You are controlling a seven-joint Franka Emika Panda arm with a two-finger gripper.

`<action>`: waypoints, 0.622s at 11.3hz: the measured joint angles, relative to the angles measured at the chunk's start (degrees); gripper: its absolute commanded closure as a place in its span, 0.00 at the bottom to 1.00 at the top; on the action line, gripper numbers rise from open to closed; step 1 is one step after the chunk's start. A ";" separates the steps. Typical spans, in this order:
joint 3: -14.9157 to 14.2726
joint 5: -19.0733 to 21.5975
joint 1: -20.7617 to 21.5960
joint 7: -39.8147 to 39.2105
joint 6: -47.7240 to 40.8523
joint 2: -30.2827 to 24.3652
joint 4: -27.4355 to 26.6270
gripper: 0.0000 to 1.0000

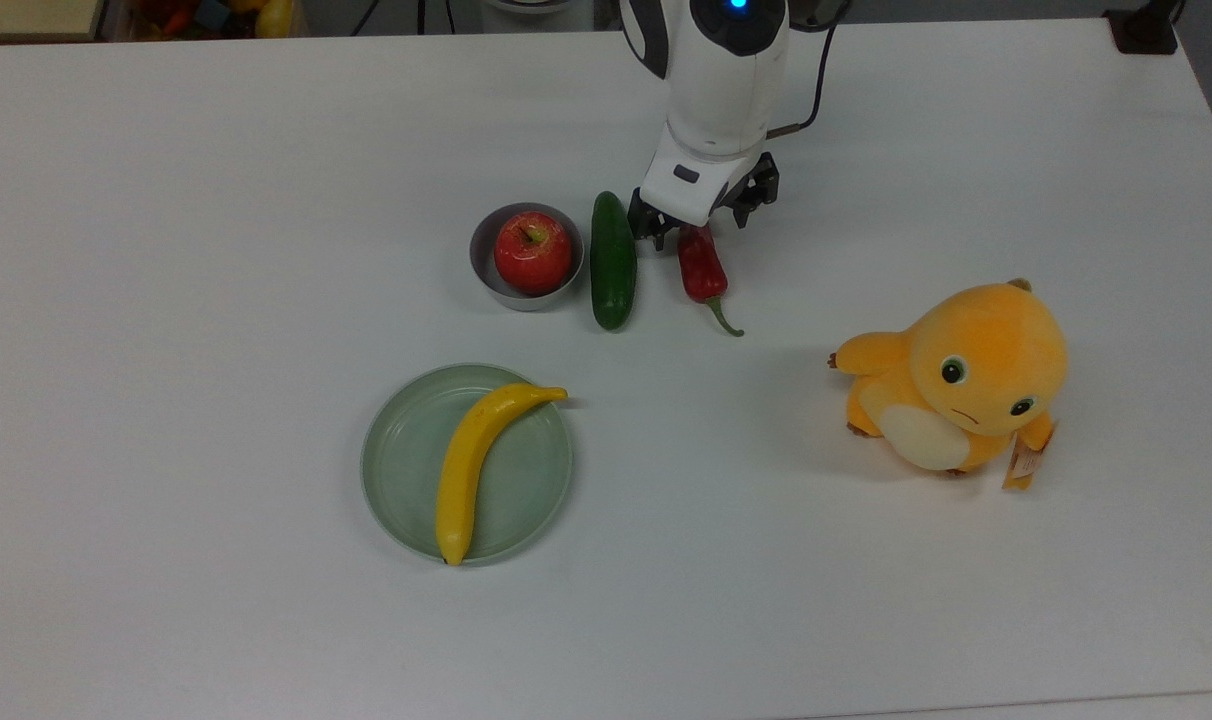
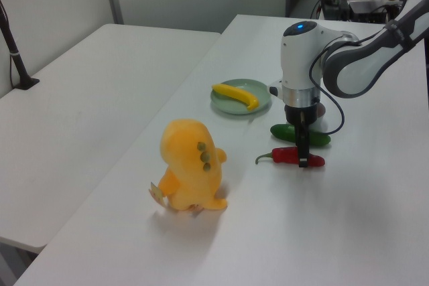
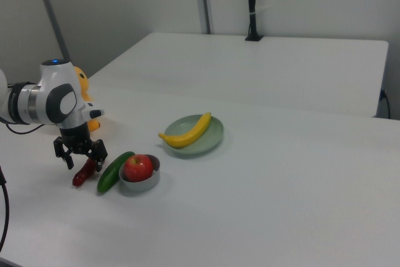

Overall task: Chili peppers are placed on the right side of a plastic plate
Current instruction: 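Close the gripper on the red chili pepper's body, then lift the chili pepper and carry it over the apple bowl toward the plate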

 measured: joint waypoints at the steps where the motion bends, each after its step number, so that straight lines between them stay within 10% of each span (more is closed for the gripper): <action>1: 0.00 0.00 0.00 0.00 0.00 0.00 -0.01 0.15; 4: 0.00 0.00 -0.01 0.04 -0.28 0.04 -0.08 0.94; 7: 0.00 0.00 -0.01 0.90 -0.28 0.04 -0.06 1.00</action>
